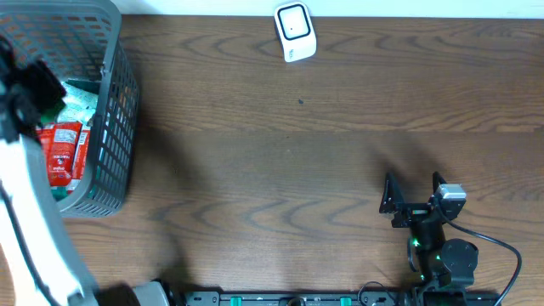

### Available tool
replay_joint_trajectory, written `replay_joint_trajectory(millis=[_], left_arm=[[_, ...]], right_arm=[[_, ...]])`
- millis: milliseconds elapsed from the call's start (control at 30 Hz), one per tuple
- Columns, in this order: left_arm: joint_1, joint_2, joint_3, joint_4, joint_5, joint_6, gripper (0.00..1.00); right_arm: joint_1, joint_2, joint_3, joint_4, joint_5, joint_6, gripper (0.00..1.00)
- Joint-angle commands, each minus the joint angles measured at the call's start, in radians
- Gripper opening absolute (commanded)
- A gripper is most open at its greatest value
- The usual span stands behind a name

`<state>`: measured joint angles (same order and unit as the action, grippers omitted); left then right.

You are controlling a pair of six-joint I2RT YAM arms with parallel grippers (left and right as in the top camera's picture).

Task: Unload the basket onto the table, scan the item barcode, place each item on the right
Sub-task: 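Lower the left gripper into the basket and grasp the Knorr jar, then lift the jar out and set it on the table center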

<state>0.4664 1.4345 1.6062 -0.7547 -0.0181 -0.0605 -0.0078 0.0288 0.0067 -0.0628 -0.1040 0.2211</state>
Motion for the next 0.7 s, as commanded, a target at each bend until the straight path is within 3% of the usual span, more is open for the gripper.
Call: replay_joint_trajectory(millis=[0,300,667], left_arm=[[-0.008,-0.148,0.029,0.048,0.028,-0.077,0.49],[-0.192,-0.309,0.028,-0.041,0.398,-0.123,0.49],[-0.668,-0.146,-0.033,-0.218,0.426,-0.149,0.49]], right_arm=[[0.010,-0.002,-0.001,-0.003,0.002,0.010,0.99],[0.010,-0.002,-0.001,-0.003,0.002,0.010,0.99],[0.010,-0.002,-0.001,-0.003,0.002,0.010,0.99]])
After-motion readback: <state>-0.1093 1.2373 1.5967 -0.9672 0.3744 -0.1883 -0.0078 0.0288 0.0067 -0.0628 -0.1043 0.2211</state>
